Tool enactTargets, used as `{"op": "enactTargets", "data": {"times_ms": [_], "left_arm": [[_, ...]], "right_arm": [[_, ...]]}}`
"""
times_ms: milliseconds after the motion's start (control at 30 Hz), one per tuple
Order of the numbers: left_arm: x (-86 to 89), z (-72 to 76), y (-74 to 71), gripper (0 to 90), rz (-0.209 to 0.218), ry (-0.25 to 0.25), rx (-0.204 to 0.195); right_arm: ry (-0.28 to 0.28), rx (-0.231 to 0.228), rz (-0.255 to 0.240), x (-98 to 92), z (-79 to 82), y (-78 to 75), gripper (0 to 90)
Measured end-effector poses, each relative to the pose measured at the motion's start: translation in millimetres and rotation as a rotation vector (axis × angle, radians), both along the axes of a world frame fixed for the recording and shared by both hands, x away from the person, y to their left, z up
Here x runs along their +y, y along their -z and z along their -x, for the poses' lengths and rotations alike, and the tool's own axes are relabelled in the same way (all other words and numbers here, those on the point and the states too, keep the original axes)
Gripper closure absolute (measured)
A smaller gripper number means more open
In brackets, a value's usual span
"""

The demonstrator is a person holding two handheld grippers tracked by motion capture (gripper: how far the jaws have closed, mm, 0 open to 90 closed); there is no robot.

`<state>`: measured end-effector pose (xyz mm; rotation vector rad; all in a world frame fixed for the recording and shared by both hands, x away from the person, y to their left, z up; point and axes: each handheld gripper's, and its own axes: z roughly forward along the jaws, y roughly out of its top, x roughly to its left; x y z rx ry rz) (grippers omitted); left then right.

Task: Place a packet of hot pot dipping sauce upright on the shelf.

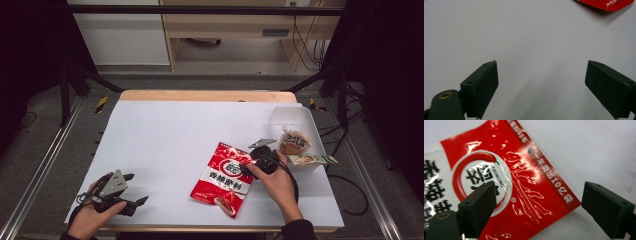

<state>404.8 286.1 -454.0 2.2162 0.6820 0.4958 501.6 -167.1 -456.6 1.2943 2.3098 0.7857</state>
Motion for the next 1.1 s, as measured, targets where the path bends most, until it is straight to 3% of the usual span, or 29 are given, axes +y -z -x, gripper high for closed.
{"op": "enactTargets", "data": {"times_ms": [100,433,567,600,667,733,900,1033,1100], "left_arm": [[-0.4,0.0,0.2,11.3,-0.001,0.002,0.001],[-0.8,0.1,0.4,11.3,-0.004,0.008,0.002],[-1.2,0.2,0.4,11.3,-0.004,0.009,0.001],[-1.4,0.3,0.5,11.3,-0.004,0.009,0.002],[-1.6,0.4,0.5,11.3,-0.004,0.01,0.002],[-1.7,0.3,0.6,11.3,-0.006,0.01,0.003],[-1.9,0.5,0.6,11.3,-0.006,0.012,0.003],[-2.4,0.5,0.9,11.3,-0.008,0.013,0.003],[-2.6,0.5,0.9,11.3,-0.007,0.014,0.004]], "right_arm": [[0.007,0.003,0.019,0.3,0.3,1.5,12.0],[0.02,0.03,-0.015,0.1,-1.2,6.8,10.8],[0.01,0.029,-0.04,-0.1,1.8,5.4,12.5],[0.0,0.022,-0.074,-0.2,5.1,3.2,14.9],[-0.003,0.02,-0.08,-0.3,5.9,2.7,15.7],[-0.025,0.01,-0.121,0.5,12.7,0.1,16.9],[-0.033,0.006,-0.112,-1.1,20.5,2.4,19.3],[-0.019,0.021,-0.076,-4.2,22.2,7.1,20.1],[-0.017,0.017,-0.092,-4.9,21.8,8.1,23.4]]}}
